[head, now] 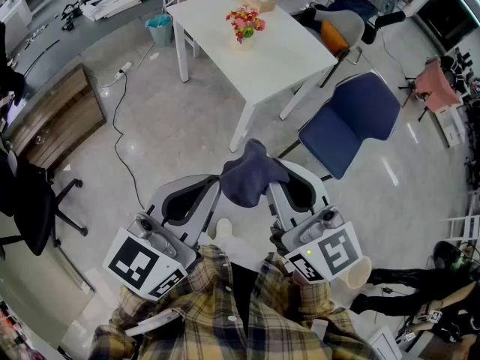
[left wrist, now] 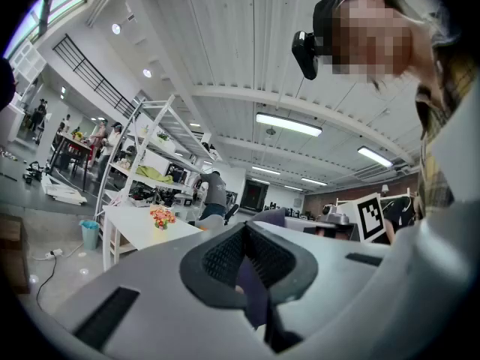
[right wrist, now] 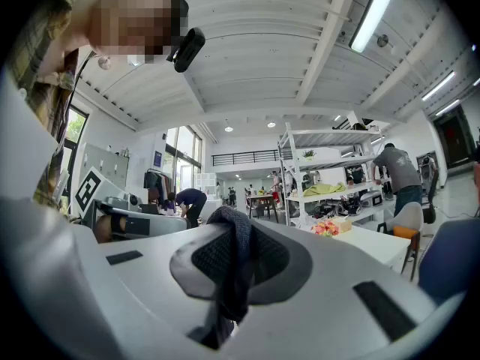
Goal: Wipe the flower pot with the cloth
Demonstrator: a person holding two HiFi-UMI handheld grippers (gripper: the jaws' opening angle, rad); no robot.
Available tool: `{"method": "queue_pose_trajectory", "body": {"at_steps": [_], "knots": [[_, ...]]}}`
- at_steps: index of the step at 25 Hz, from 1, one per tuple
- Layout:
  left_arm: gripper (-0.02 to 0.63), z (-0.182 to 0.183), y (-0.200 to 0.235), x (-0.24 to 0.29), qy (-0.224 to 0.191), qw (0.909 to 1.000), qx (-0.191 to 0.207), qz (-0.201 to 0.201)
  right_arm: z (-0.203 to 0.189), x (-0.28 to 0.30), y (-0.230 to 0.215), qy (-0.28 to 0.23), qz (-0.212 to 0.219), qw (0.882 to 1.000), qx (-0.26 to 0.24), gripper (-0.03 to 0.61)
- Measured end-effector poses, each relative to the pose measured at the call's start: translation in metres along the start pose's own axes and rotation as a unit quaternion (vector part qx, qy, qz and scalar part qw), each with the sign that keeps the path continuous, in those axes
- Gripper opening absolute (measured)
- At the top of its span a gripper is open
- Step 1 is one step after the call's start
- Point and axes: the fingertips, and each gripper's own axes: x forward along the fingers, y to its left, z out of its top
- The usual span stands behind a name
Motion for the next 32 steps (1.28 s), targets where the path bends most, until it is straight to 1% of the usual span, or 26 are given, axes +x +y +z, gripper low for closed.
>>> {"method": "queue_pose_trajectory", "body": {"at_steps": [5,12,16,19,22,27,32], "knots": [[0.009,0.001,0.000,0.005,0.001,1.0000,0.006,0.003,0.000,-0.003,-0.003,-0.001,-0.001,1.000,0.000,0.017],[0.009,0.000,-0.003,0.017,0.000,0.9994,0.028,0.019,-0.004,-0.006,-0.014,0.005,-0.001,1.000,-0.008,0.017],[0.009,0.001,-0.004,0.026,-0.005,0.9991,0.029,0.032,-0.001,-0.010,-0.025,0.002,0.008,1.000,-0.010,0.017],[0.009,-0.003,-0.005,0.032,-0.001,0.9985,0.037,0.041,-0.001,-0.013,-0.035,-0.004,0.013,1.000,-0.007,0.017],[0.009,-0.008,-0.003,0.035,0.006,0.9982,0.037,0.047,-0.005,-0.008,-0.040,-0.003,0.020,1.000,0.000,0.017],[0.009,-0.011,0.022,0.044,0.011,0.9979,0.030,0.057,-0.014,0.015,-0.048,0.005,0.029,1.000,0.007,0.017],[0.009,-0.006,0.067,0.066,0.014,0.9982,0.024,0.053,-0.021,0.058,-0.068,0.012,0.026,0.999,0.017,0.018]]}}
